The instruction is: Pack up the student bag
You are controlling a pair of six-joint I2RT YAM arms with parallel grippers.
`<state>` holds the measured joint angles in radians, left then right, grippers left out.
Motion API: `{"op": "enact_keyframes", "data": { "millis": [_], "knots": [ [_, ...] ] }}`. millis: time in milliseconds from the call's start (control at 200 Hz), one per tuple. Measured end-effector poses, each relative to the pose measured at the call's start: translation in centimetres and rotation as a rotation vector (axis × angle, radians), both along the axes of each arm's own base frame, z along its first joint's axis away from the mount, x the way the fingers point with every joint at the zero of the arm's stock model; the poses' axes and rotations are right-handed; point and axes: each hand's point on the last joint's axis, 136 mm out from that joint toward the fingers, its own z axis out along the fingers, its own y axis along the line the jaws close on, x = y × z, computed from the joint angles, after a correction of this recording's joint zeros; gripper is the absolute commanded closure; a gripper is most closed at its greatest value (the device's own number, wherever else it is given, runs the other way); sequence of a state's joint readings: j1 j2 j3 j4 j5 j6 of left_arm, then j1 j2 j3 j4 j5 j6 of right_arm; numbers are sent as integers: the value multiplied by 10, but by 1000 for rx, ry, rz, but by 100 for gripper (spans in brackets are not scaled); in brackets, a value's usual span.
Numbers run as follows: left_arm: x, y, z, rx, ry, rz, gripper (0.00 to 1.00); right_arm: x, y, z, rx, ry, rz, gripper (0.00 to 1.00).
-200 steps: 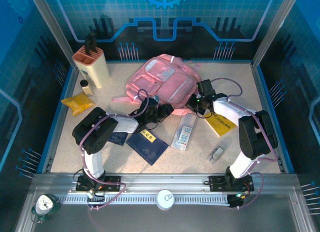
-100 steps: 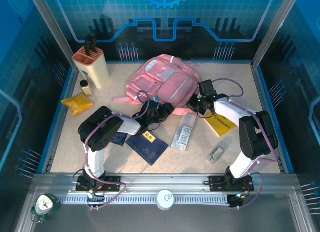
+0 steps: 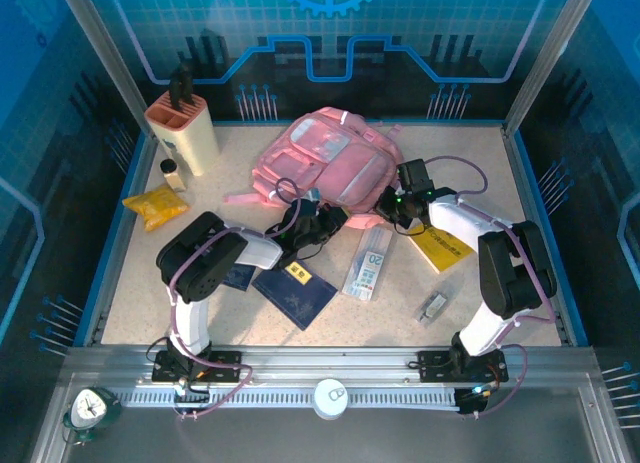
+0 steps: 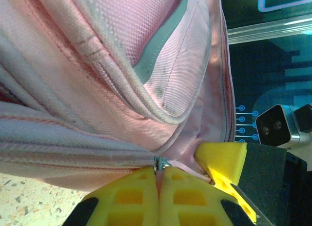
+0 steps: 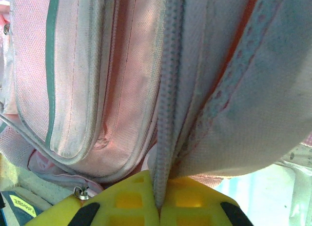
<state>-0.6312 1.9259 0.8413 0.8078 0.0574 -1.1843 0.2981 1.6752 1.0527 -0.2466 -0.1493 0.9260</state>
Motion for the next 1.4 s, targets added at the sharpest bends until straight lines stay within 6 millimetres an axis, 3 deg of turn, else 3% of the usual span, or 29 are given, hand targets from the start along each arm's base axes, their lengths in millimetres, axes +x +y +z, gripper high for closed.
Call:
{"op": "enact_keyframes", "data": {
  "millis": [450, 695, 961, 1401],
  "knots": [
    [-21, 14, 25, 232, -82, -241, 100, -1, 4, 12, 23, -28, 36, 100],
    [-26, 28, 35, 266, -73, -328, 100, -4, 12, 22, 32, -61, 90, 100],
    [-27, 37, 44, 276, -50, -345, 100, -6, 24, 31, 52, -94, 129, 100],
    [-19, 45, 45, 410, -37, -334, 100, -5, 25, 37, 14, -145, 116, 100]
  ]
}}
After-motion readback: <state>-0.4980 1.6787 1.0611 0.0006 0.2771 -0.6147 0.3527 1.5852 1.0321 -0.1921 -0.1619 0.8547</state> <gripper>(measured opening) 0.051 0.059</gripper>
